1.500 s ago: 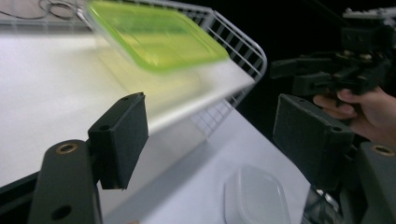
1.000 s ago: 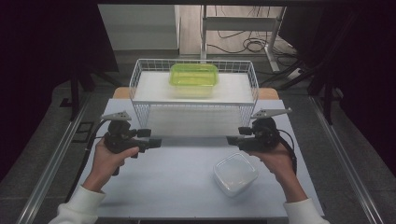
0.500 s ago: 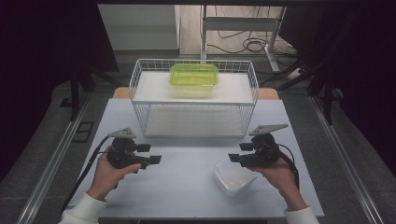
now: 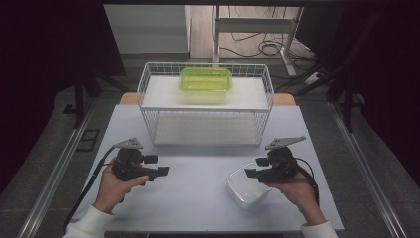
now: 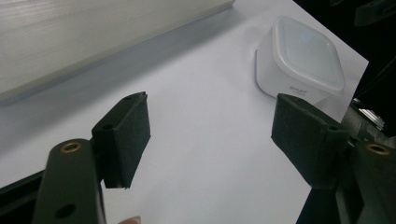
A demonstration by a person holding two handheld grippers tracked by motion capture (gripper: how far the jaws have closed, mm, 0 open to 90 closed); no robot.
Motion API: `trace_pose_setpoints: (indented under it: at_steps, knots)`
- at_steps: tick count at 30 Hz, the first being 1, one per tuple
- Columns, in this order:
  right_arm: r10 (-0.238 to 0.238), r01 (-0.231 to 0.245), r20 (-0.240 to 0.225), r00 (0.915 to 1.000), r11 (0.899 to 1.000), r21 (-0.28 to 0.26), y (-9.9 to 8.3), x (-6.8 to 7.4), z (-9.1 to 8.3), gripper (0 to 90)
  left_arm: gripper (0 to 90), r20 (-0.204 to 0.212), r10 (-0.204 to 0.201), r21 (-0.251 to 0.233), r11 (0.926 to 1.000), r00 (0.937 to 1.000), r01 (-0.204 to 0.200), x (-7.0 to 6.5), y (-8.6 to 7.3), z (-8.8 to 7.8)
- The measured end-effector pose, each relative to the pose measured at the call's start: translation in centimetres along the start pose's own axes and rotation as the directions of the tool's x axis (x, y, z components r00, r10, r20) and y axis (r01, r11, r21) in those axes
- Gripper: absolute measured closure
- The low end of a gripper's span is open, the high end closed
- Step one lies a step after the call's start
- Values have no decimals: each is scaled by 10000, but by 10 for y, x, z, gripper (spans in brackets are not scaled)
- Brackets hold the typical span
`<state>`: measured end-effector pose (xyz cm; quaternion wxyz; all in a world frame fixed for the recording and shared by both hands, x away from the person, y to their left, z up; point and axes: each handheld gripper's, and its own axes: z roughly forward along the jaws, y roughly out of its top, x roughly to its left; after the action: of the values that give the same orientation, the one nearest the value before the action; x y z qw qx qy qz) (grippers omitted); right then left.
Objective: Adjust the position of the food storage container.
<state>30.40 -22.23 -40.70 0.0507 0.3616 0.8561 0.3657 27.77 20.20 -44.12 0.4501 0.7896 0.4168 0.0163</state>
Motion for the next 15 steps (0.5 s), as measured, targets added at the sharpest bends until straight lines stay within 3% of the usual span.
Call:
trace_pose_setpoints:
  at_steps: [10,15]
  knots:
    - [178,-178,-58,9998,9998,11,-13,-1,-7,393,273,-129,41,-25,10000,9999,-42,0,-3,-2]
    - [113,-112,-66,9999,9998,176,-30,2,-17,460,274,-175,-170,3,9999,9997,170,4,-9,-2]
